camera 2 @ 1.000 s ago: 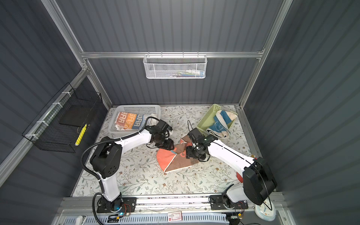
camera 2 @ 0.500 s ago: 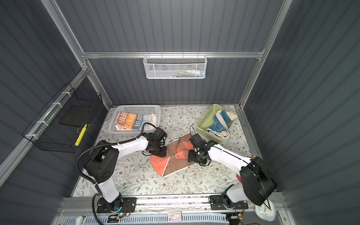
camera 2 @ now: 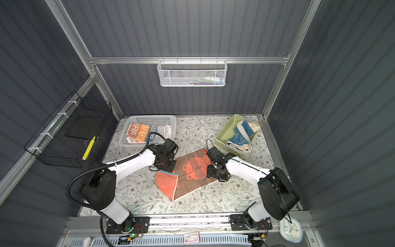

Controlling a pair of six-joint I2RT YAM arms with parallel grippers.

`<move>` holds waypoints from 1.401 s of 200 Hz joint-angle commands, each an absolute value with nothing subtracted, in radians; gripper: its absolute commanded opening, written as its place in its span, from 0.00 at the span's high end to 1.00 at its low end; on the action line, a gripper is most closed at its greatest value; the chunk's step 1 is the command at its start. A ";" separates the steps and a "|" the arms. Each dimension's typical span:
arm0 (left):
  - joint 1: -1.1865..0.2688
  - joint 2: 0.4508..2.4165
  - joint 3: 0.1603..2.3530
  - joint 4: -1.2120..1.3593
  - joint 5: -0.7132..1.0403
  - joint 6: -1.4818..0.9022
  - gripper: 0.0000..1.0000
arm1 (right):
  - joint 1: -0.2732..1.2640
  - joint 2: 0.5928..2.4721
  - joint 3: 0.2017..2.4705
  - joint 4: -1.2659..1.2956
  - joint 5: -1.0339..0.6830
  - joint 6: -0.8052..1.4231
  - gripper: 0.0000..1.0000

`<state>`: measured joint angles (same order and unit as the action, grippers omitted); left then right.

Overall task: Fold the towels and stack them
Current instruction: 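Grasp the towel's blue-trimmed edge nearest the robot with both grippers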

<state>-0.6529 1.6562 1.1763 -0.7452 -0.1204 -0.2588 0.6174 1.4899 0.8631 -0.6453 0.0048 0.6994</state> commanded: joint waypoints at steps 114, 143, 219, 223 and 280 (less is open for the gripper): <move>-0.720 2.216 1.836 -0.658 -0.009 -0.109 0.36 | 0.606 1.614 0.882 -0.629 0.041 0.696 0.32; -0.759 2.334 1.942 -0.649 -0.025 -0.055 0.29 | 0.606 1.615 0.873 -0.631 0.031 0.696 0.34; -0.777 2.498 2.039 -0.639 -0.077 -0.068 0.27 | 0.606 1.581 0.832 -0.629 0.029 0.700 0.48; -0.777 2.501 2.040 -0.647 -0.073 -0.068 0.30 | 0.607 1.580 0.833 -0.628 0.029 0.698 0.50; -0.777 2.378 1.855 -0.603 0.008 -0.092 1.00 | 0.603 1.595 0.852 -0.633 0.044 0.639 0.77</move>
<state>-0.7757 2.3955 1.9499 -0.5240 -0.0589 -0.0746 0.6075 1.5810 0.8467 -0.6071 0.0296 0.6765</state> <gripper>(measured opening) 0.049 0.265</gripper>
